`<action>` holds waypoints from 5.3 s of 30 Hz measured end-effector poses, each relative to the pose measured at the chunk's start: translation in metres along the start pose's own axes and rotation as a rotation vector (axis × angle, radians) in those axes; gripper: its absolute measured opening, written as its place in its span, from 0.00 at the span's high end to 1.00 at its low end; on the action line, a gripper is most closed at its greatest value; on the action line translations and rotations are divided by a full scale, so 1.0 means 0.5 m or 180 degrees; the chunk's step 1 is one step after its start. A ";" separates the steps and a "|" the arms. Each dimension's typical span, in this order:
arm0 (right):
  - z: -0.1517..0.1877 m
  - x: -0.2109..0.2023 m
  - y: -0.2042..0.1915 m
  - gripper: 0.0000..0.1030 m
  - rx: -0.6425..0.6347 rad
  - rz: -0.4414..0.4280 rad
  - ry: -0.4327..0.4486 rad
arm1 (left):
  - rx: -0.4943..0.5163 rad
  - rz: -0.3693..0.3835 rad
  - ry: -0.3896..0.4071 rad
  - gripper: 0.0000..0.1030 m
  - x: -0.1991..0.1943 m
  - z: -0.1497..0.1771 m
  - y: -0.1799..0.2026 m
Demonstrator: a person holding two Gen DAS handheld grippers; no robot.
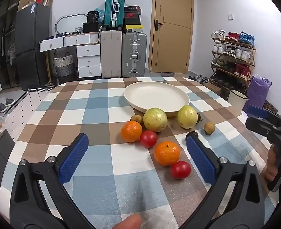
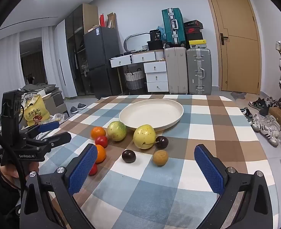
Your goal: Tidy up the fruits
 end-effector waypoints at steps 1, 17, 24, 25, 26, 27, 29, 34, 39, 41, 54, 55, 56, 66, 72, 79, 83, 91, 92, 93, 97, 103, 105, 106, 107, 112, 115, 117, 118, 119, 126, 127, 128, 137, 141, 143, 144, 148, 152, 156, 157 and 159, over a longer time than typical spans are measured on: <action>0.000 -0.001 0.000 0.00 0.0004 -0.0003 0.0031 | -0.0007 0.0002 -0.0010 0.01 0.002 0.000 -0.001; 0.000 0.000 0.002 0.00 0.0009 0.0005 -0.0007 | 0.0027 -0.0050 0.0019 0.01 0.000 0.000 0.005; 0.000 0.000 0.002 0.00 0.0013 0.0007 -0.0009 | 0.0023 -0.0040 0.0031 0.01 -0.001 -0.002 0.007; 0.000 0.000 0.002 0.00 0.0014 0.0006 -0.0009 | 0.0023 -0.0041 0.0035 0.01 -0.001 -0.003 0.009; 0.000 0.000 0.002 0.00 0.0013 0.0006 -0.0009 | 0.0022 -0.0040 0.0038 0.01 -0.006 -0.003 0.005; 0.000 0.000 0.002 0.00 0.0014 0.0007 -0.0011 | 0.0022 -0.0039 0.0040 0.01 -0.006 -0.003 0.005; 0.000 0.000 0.002 0.00 0.0015 0.0006 -0.0011 | 0.0020 -0.0040 0.0042 0.01 -0.007 -0.003 0.005; 0.000 0.001 0.003 0.00 0.0016 0.0010 -0.0011 | 0.0001 -0.0064 0.0045 0.01 -0.010 -0.004 0.003; -0.001 0.000 0.006 0.00 0.0027 0.0061 0.0001 | 0.0005 -0.0067 0.0052 0.01 -0.013 -0.004 0.001; 0.000 -0.007 0.006 0.00 0.0052 0.0081 0.0005 | 0.0015 -0.0052 0.0062 0.01 -0.012 -0.005 0.001; -0.006 0.021 0.037 0.00 0.0243 0.0318 -0.0123 | 0.0091 -0.0096 0.0015 0.01 -0.005 -0.002 0.007; -0.006 0.023 0.039 0.00 0.0260 0.0318 -0.0150 | 0.0091 -0.0106 0.0003 0.01 -0.004 -0.002 0.008; -0.005 0.024 0.039 0.00 0.0261 0.0340 -0.0162 | 0.0086 -0.0110 -0.0019 0.01 -0.003 -0.002 0.007; -0.011 0.033 0.042 0.00 0.0140 0.0322 -0.0335 | 0.0101 0.0083 -0.0164 0.01 0.007 0.006 0.013; -0.007 0.038 0.048 0.00 0.0126 0.0388 -0.0517 | 0.0152 0.0200 -0.0191 0.01 0.005 0.005 0.023; -0.005 0.050 0.054 0.00 0.0131 0.0401 -0.0726 | 0.0125 0.0347 -0.0380 0.01 0.023 0.007 0.037; -0.004 0.061 0.059 0.01 0.0172 0.0349 -0.0814 | 0.0137 0.0366 -0.0494 0.01 0.039 0.010 0.046; -0.008 0.090 0.051 0.01 0.0142 0.0277 -0.0936 | 0.0213 0.0409 -0.0624 0.01 0.059 0.011 0.076; -0.008 0.094 0.050 0.01 0.0141 0.0271 -0.0959 | 0.0222 0.0421 -0.0642 0.01 0.060 0.012 0.080; -0.006 0.100 0.049 0.01 0.0145 0.0266 -0.0997 | 0.0235 0.0452 -0.0672 0.01 0.063 0.014 0.084; 0.005 0.127 0.048 0.01 0.0145 0.0276 -0.1189 | 0.0292 0.0589 -0.0779 0.02 0.073 0.022 0.102; 0.014 0.168 0.069 0.21 0.0188 0.0418 -0.1335 | 0.0331 0.0727 -0.0896 0.10 0.084 0.031 0.122; 0.015 0.176 0.071 0.24 0.0152 0.0425 -0.1341 | 0.0286 0.0784 -0.0943 0.20 0.090 0.034 0.122; 0.015 0.179 0.072 0.26 0.0138 0.0424 -0.1344 | 0.0263 0.0804 -0.0972 0.22 0.093 0.036 0.121; 0.015 0.183 0.073 0.28 0.0127 0.0434 -0.1347 | 0.0240 0.0833 -0.1003 0.28 0.096 0.038 0.121; 0.010 0.198 0.072 0.31 0.0075 0.0436 -0.1323 | 0.0109 0.1018 -0.1031 0.50 0.099 0.045 0.119; 0.009 0.206 0.071 0.32 0.0066 0.0447 -0.1329 | 0.0145 0.1089 -0.1007 0.63 0.096 0.046 0.125; 0.009 0.214 0.069 0.34 0.0073 0.0444 -0.1347 | 0.0189 0.1185 -0.0985 0.73 0.090 0.046 0.130; 0.009 0.216 0.068 0.36 0.0075 0.0438 -0.1353 | 0.0220 0.1210 -0.0970 0.73 0.088 0.046 0.133; 0.010 0.219 0.065 0.38 0.0058 0.0441 -0.1346 | 0.0233 0.1231 -0.0949 0.73 0.085 0.046 0.135; 0.012 0.225 0.060 0.63 -0.0013 0.0506 -0.1316 | 0.0251 0.1254 -0.0833 0.73 0.067 0.037 0.138; 0.011 0.224 0.061 0.68 0.0001 0.0493 -0.1308 | 0.0243 0.1259 -0.0817 0.73 0.064 0.034 0.137; 0.011 0.223 0.061 0.70 0.0019 0.0456 -0.1307 | 0.0235 0.1255 -0.0798 0.73 0.061 0.031 0.136; 0.000 0.179 0.040 0.72 -0.0001 0.0268 -0.1162 | 0.0213 0.1060 -0.0581 0.73 0.031 -0.020 0.110; -0.016 0.143 0.025 0.72 -0.0001 0.0118 -0.1048 | 0.0223 0.0988 -0.0509 0.73 0.026 -0.051 0.090; -0.025 0.131 0.018 0.72 -0.0009 0.0068 -0.1003 | 0.0243 0.0953 -0.0490 0.73 0.027 -0.068 0.081; -0.031 0.125 0.013 0.72 -0.0010 0.0020 -0.0989 | 0.0231 0.0945 -0.0473 0.73 0.028 -0.076 0.075; -0.054 0.107 -0.004 0.72 -0.0012 -0.0072 -0.0894 | 0.0230 0.0858 -0.0409 0.73 0.035 -0.107 0.053; -0.081 0.094 -0.016 0.72 0.0020 -0.0139 -0.0792 | 0.0224 0.0777 -0.0355 0.73 0.047 -0.136 0.032; -0.109 0.085 -0.025 0.72 0.0042 -0.0181 -0.0685 | 0.0211 0.0660 -0.0340 0.73 0.066 -0.158 0.012; -0.115 0.084 -0.026 0.72 0.0048 -0.0189 -0.0663 | 0.0201 0.0632 -0.0333 0.73 0.070 -0.163 0.007; -0.129 0.083 -0.029 0.72 0.0066 -0.0204 -0.0625 | 0.0172 0.0603 -0.0327 0.73 0.081 -0.173 -0.004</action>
Point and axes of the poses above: each gripper's, at about its wrist camera, not at the fingertips, and x roughly the way its jaws point, y to its right, z to its underside, the point moved 3 cm from there along x, roughly the way its jaws point, and after that the axes turned 15 degrees about x, right-handed, at the moved point
